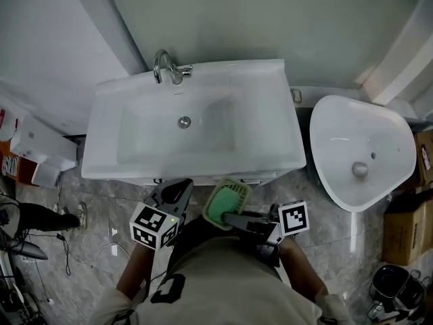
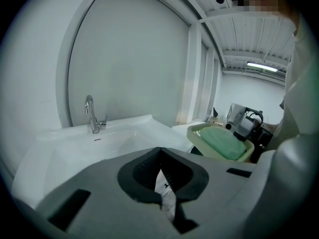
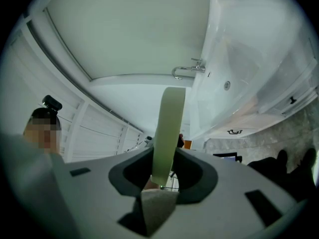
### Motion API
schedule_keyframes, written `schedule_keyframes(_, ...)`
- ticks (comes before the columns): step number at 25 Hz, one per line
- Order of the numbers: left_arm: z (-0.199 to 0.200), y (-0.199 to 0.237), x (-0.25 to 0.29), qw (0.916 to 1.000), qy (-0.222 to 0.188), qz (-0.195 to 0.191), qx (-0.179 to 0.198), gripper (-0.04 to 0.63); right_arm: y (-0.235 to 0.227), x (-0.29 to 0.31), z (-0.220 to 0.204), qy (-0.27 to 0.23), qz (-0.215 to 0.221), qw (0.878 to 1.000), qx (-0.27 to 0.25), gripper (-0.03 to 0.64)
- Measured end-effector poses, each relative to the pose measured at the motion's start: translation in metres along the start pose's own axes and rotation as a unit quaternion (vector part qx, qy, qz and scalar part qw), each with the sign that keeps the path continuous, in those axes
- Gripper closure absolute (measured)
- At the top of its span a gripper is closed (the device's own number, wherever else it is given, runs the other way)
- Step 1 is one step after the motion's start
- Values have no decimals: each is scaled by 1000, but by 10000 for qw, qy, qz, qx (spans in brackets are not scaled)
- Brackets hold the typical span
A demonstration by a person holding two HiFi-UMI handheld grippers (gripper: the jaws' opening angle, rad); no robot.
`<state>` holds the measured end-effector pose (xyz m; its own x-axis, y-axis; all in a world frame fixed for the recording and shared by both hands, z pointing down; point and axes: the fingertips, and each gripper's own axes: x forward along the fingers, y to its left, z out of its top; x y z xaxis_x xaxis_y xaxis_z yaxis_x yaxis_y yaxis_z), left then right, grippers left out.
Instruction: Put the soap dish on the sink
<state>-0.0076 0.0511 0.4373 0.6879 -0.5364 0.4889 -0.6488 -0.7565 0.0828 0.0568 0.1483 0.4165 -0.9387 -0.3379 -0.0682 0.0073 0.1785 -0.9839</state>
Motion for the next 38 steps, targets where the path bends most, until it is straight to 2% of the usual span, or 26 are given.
schedule_keyframes(5,10,11,3,9999,-95,19,40,577,-5,3,4,72,-83,9999,6,504)
schedule_keyframes(10,12,42,9,9998,-177,88,-81,577,-6,14,21,27,-238,9997,-86,503)
schedule_keyframes(16,19,70,13,9979,-559,-91,-320,577,-10,35,44,59,-480,9988,-126,503)
schedule_keyframes(22,12,114,11,9962,-596,-97,-622,577,-18,63,64,168,-726,9972,-72,503)
schedule_keyframes(24,13,123,10,9941,-747,-235,-745,577,-20,72,70,110,-743,9972,17,502)
schedule_keyframes(27,12,131,7,9874,-963,-516,-1146,577,-21,82,75,86,-798,9968,-27,495)
schedule_keyframes(29,9,140,5,9864,-968,-491,-1233,577,-21,88,78,132,-856,9962,-97,494)
schedule_keyframes(38,1,156,0,9887,-834,-299,-1205,577,-24,92,94,308,-1047,9937,-257,494)
